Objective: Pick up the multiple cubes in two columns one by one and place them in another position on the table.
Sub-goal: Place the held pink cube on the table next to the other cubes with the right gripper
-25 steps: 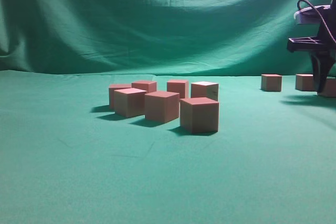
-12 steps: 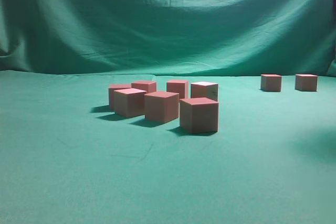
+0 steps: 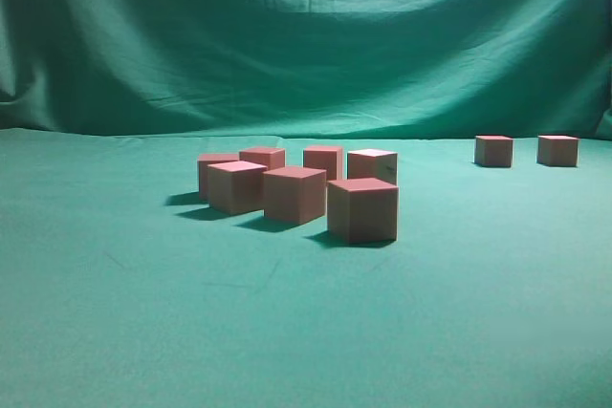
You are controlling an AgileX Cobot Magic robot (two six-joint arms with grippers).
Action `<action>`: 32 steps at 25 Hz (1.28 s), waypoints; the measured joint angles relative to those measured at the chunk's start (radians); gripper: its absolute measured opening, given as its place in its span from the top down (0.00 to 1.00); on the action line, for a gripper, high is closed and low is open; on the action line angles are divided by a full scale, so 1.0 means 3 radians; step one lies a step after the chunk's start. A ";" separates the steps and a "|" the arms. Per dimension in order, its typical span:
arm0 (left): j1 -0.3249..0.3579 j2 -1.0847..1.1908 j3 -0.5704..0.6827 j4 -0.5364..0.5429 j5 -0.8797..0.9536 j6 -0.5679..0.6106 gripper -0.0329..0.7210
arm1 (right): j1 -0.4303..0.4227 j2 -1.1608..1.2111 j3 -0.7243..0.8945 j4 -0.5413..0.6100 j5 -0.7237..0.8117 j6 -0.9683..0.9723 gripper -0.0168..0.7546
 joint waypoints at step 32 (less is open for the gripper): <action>0.0006 0.0000 0.0000 0.0000 0.0000 0.0000 0.96 | 0.1803 0.1064 0.1011 0.0020 -0.1424 -0.0596 0.62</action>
